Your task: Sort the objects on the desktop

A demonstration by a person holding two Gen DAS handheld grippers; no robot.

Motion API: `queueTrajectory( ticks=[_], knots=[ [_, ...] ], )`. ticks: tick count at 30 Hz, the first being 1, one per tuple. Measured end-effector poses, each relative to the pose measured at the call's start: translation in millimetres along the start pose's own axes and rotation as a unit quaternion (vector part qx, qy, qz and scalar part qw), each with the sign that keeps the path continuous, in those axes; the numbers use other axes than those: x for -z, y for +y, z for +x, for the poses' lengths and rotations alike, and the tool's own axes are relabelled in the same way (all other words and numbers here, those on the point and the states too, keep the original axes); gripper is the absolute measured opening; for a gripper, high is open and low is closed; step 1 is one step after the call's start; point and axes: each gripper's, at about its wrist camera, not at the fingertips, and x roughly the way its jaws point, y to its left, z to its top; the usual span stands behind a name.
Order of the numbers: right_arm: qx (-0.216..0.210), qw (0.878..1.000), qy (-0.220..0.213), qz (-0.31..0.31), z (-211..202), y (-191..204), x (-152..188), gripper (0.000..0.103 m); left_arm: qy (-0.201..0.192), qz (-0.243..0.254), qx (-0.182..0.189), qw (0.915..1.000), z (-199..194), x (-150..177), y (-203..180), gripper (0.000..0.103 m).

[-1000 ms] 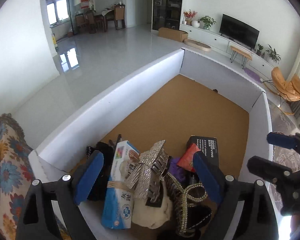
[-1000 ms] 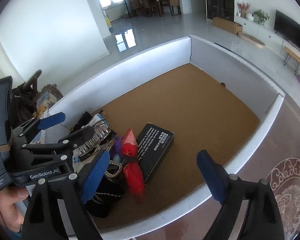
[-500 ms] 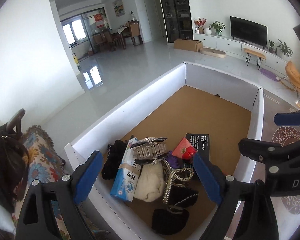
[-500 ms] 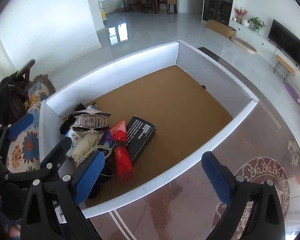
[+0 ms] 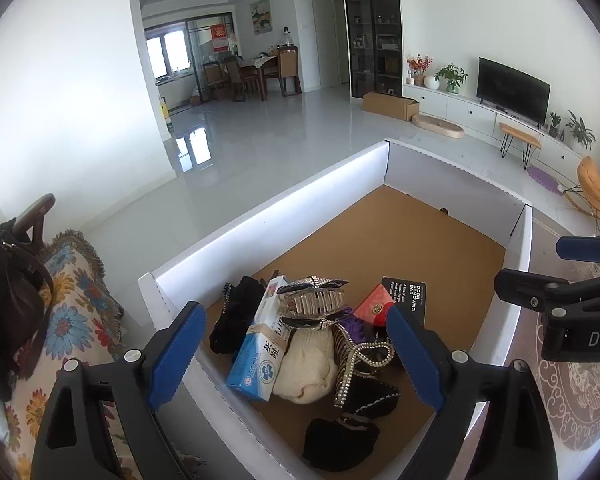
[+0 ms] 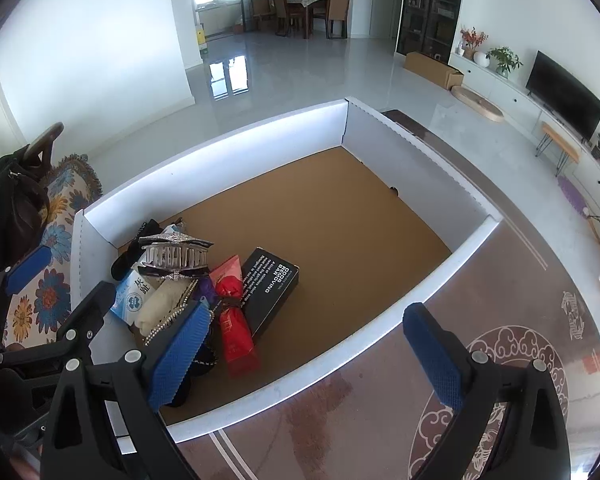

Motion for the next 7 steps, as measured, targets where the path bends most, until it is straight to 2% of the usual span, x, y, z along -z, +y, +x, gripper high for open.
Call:
queueTrajectory(
  ticks=[7],
  knots=[
    [0.003, 1.0, 0.003, 0.003, 6.2, -3.4, 2.5, 0.098, -0.044, -0.024, -0.014, 0.9987, -14.2, 3.6, 6.2, 0.092]
  ],
)
